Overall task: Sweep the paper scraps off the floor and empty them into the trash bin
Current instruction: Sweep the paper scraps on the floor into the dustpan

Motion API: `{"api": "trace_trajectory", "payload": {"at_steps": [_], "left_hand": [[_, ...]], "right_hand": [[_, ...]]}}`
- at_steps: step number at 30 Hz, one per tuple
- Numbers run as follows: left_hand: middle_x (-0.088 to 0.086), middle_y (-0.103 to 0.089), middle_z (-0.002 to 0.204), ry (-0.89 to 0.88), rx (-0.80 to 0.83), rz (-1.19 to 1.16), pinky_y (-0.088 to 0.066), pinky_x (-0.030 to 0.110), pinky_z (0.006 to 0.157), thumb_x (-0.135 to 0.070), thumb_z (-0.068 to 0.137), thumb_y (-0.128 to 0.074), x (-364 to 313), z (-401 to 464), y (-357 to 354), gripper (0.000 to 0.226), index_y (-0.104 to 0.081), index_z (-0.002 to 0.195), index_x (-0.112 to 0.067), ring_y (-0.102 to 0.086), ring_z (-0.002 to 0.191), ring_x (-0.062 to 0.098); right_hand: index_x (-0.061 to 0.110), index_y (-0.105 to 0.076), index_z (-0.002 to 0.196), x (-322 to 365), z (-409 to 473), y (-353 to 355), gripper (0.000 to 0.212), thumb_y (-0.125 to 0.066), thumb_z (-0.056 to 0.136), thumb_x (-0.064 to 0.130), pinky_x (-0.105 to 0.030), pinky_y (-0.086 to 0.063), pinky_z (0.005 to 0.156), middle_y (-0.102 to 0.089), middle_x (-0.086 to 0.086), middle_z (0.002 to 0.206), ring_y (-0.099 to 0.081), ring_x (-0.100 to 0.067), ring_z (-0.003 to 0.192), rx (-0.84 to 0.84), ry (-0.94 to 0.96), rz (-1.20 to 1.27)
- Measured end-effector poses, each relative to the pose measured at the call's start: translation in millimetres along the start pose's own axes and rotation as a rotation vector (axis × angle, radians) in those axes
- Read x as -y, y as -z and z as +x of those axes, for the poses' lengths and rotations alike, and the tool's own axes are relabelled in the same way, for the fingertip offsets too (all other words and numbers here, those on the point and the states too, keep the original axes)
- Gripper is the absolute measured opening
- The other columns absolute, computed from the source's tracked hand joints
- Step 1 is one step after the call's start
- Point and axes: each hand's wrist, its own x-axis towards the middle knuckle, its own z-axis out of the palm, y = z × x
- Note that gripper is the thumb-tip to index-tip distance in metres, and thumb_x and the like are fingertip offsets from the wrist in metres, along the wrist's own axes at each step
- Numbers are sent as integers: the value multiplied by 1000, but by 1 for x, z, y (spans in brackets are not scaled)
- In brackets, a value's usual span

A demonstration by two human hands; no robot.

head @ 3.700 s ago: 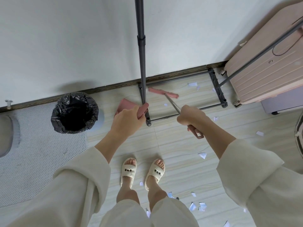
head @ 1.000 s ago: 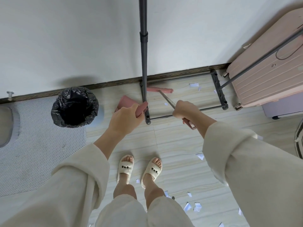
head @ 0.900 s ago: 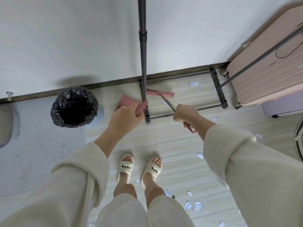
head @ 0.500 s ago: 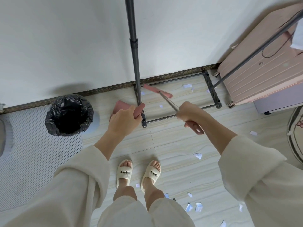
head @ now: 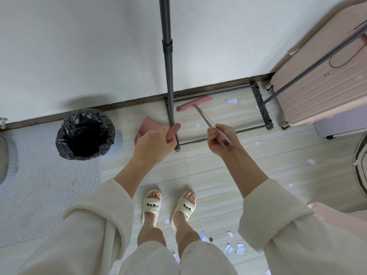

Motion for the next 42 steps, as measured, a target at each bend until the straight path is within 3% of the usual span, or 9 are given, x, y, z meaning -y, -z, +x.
{"api": "trace_trajectory", "payload": {"at_steps": [6, 11, 15, 20, 25, 32, 36, 38, 42], "left_hand": [[-9, -39, 50, 11, -34, -33, -30, 28, 54, -35, 86, -50, 8, 3, 4, 17, -55, 89, -19, -47, 54, 26], [-8, -42, 55, 9, -43, -71, -33, 27, 56, -34, 86, -51, 19, 10, 11, 16, -58, 90, -20, -47, 56, 24], [0, -52, 62, 27, -76, -42, -36, 29, 56, -31, 87, -52, 24, 10, 14, 17, -60, 94, -18, -48, 57, 26], [-1, -54, 62, 40, -63, -40, -34, 28, 56, -31, 86, -51, 27, 8, 16, 16, -60, 92, -20, -49, 58, 25], [-5, -47, 56, 41, -55, -52, -32, 25, 51, -33, 86, -51, 26, 12, 16, 19, -59, 92, -17, -46, 52, 22], [-4, -52, 61, 16, -35, -49, -29, 24, 46, -35, 87, -50, 25, 17, 17, 20, -59, 96, -19, -48, 52, 19], [-7, -44, 55, 61, -44, -18, -30, 26, 54, -33, 86, -51, 34, 16, 20, 15, -57, 89, -20, -44, 55, 23], [-8, -41, 52, 84, -53, -4, -30, 27, 55, -33, 86, -52, 40, 17, 25, 15, -57, 87, -18, -44, 55, 25], [4, -58, 65, 147, -91, 59, -35, 30, 60, -40, 89, -47, 46, 26, 37, 22, -56, 95, -21, -59, 68, 33]], "right_hand": [[5, -41, 82, -1, 18, -7, 23, -32, 102, 14, -12, -39, 30, -43, -2, 63, -45, -5, 28, 9, 18, 91], [6, -40, 82, -19, 39, -18, 23, -31, 101, 14, -12, -38, 30, -46, -3, 47, -43, -5, 27, 10, -37, 62], [12, -38, 77, -28, 45, -22, 24, -29, 100, 13, -11, -35, 28, -44, 0, 50, -42, -5, 26, -37, -114, -156], [10, -40, 86, -28, 36, -26, 16, -32, 99, 4, -9, -31, 28, -35, -2, 64, -40, -6, 33, -223, -28, -416], [7, -43, 87, -1, 9, -23, 11, -38, 97, 6, -10, -35, 28, -41, -3, 64, -44, -4, 26, -202, 29, -504], [7, -40, 90, -13, 9, -25, 13, -35, 101, 13, -10, -39, 30, -45, -2, 54, -45, -5, 29, -58, -5, -181], [5, -38, 107, -39, 21, -38, 6, -37, 101, 8, -12, -41, 31, -42, -8, 68, -47, -8, 28, -99, 91, -119], [5, -37, 105, -46, 27, -37, 6, -36, 102, 9, -14, -42, 32, -40, -7, 70, -46, -8, 27, -106, 105, -98], [7, -36, 99, -54, 35, -31, 6, -37, 102, 12, -13, -44, 35, -39, -7, 71, -47, -8, 31, -107, 119, -47]]}}
